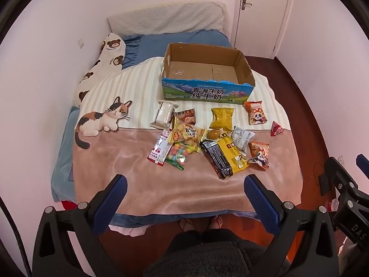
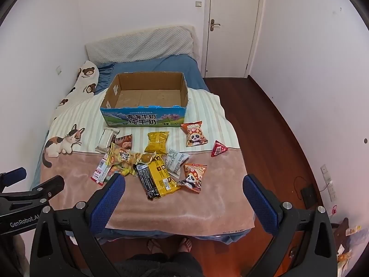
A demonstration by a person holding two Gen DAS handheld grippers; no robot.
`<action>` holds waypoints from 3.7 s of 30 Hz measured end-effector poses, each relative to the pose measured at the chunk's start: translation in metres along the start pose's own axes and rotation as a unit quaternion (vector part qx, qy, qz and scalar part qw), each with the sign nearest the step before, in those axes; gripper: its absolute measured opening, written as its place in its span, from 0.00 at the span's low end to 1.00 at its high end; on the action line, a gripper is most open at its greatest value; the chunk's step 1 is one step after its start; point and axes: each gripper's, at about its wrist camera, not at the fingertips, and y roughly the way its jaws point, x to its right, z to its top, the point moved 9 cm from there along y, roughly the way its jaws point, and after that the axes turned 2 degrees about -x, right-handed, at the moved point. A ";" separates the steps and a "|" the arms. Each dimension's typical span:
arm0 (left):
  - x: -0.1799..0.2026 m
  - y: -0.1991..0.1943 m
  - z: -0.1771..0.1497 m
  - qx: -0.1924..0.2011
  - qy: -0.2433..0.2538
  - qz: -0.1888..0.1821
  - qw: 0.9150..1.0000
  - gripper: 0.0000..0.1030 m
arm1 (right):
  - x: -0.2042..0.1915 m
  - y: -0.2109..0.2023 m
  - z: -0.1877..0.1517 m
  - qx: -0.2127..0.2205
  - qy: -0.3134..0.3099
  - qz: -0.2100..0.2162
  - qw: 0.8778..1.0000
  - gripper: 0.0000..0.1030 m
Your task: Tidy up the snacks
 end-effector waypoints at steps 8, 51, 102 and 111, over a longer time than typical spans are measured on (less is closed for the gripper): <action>0.002 0.003 0.003 -0.003 0.000 0.001 1.000 1.00 | -0.003 0.010 0.002 -0.009 0.002 0.004 1.000 1.00; 0.000 0.010 0.000 -0.004 0.001 -0.004 1.000 1.00 | -0.007 0.016 0.002 -0.015 0.003 0.012 1.000 1.00; 0.039 0.257 -0.001 -0.271 -0.083 -0.095 0.954 1.00 | 0.066 0.248 -0.039 -0.228 0.129 0.014 0.965 1.00; 0.111 0.347 -0.001 -0.372 -0.110 -0.113 0.915 1.00 | 0.085 0.360 -0.067 -0.334 0.154 0.072 0.927 0.96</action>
